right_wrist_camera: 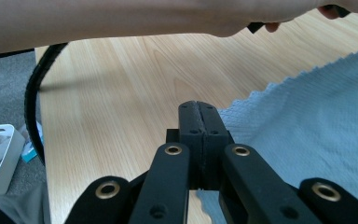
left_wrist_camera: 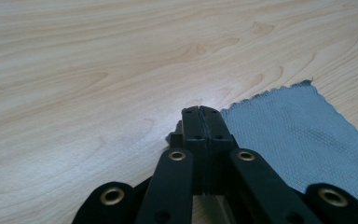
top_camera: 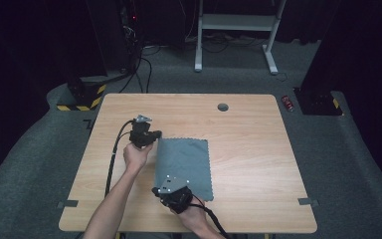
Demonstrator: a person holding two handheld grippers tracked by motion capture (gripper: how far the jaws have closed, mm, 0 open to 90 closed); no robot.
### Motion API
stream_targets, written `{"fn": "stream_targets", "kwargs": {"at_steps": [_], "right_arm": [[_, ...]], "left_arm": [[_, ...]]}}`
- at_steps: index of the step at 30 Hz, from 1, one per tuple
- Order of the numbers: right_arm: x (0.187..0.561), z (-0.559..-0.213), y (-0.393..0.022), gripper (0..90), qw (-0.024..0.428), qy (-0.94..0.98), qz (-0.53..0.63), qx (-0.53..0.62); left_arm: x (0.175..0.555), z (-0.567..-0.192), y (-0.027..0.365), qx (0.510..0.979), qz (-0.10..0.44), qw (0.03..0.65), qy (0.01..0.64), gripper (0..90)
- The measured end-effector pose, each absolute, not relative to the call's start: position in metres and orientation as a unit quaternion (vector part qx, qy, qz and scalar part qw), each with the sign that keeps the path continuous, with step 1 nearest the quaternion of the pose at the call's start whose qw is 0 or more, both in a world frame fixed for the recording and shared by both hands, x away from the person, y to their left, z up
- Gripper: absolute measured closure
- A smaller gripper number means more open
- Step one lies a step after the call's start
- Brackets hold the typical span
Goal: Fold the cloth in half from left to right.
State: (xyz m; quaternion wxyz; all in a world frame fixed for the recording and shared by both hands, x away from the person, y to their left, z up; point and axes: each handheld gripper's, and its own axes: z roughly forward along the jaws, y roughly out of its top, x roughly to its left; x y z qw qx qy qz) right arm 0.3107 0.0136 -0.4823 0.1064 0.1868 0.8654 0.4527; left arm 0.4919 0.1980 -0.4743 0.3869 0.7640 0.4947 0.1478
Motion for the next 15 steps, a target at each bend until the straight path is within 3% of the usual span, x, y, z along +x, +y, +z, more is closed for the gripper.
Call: {"fn": "stream_targets", "kwargs": {"at_steps": [15], "right_arm": [[0.308, -0.499, -0.028, 90.0, 0.110, 0.854, 0.451, 0.235]], "left_arm": [[0.499, -0.474, 0.156, 0.786, 0.146, 0.382, 0.463, 90.0]]}}
